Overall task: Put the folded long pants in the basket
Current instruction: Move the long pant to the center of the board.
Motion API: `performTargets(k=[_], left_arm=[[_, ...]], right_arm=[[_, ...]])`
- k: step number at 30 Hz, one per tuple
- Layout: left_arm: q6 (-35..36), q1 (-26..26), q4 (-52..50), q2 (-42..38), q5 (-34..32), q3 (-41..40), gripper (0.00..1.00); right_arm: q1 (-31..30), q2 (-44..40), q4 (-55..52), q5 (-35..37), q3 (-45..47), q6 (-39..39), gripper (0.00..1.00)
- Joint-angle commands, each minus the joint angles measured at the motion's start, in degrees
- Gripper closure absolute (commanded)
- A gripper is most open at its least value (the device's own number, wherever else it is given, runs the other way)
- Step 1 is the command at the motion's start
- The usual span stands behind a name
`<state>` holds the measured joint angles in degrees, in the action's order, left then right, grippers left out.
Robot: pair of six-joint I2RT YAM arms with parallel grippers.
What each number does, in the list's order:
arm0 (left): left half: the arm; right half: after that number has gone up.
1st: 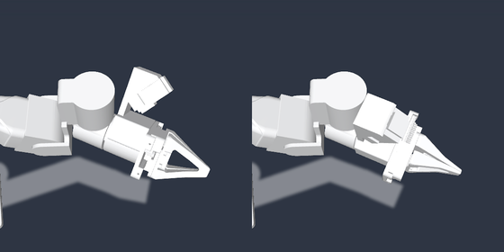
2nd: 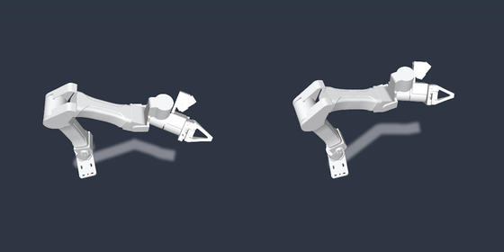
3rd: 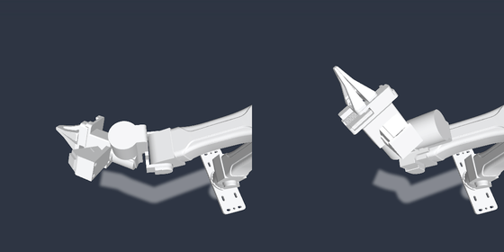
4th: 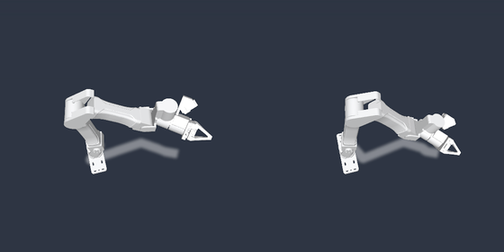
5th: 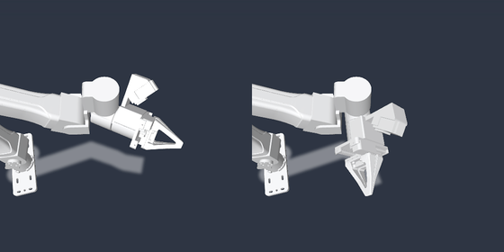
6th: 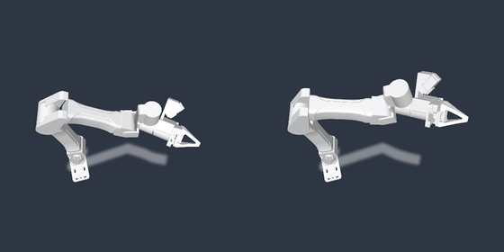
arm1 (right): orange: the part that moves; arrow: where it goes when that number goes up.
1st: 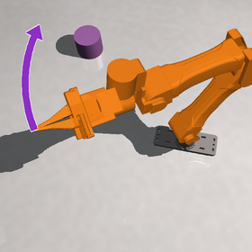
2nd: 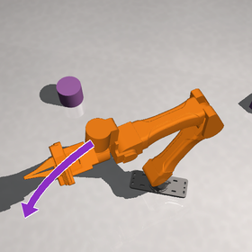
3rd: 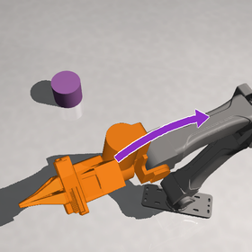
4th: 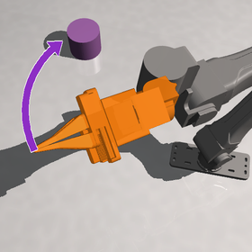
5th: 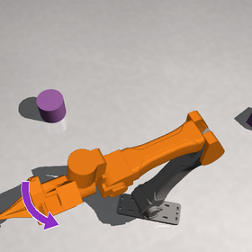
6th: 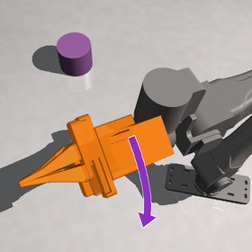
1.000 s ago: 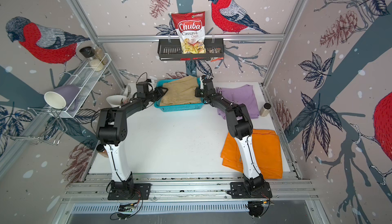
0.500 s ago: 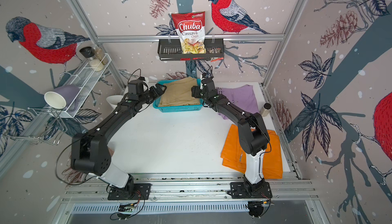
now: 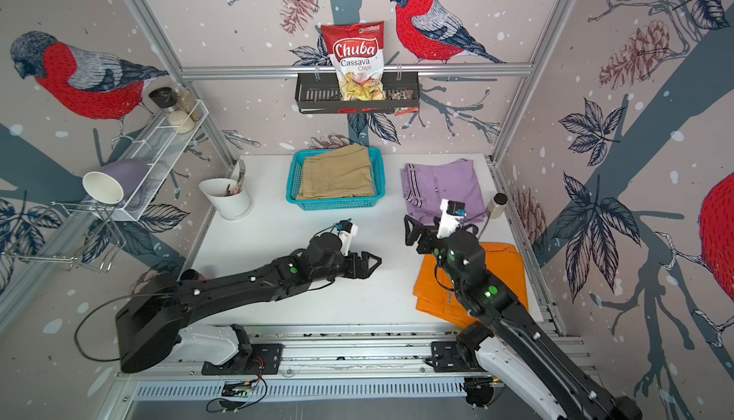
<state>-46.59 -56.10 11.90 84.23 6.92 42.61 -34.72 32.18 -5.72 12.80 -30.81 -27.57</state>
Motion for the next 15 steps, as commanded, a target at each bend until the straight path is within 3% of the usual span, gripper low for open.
performTargets(k=[1, 6, 15], left_arm=[[-1.1, -1.2, 7.4, 9.3, 3.0, 3.8, 0.08], [-2.0, -2.7, 8.2, 22.0, 5.4, 11.8, 0.09], [-3.8, -4.8, 4.9, 35.5, 7.3, 23.5, 0.1]], right_arm=[[0.6, -6.7, -3.2, 6.3, 3.7, -3.4, 0.0], [1.1, -6.3, -4.0, 6.0, 3.4, -3.5, 0.0], [1.3, -7.6, -3.8, 6.4, 4.0, -3.6, 0.0]])
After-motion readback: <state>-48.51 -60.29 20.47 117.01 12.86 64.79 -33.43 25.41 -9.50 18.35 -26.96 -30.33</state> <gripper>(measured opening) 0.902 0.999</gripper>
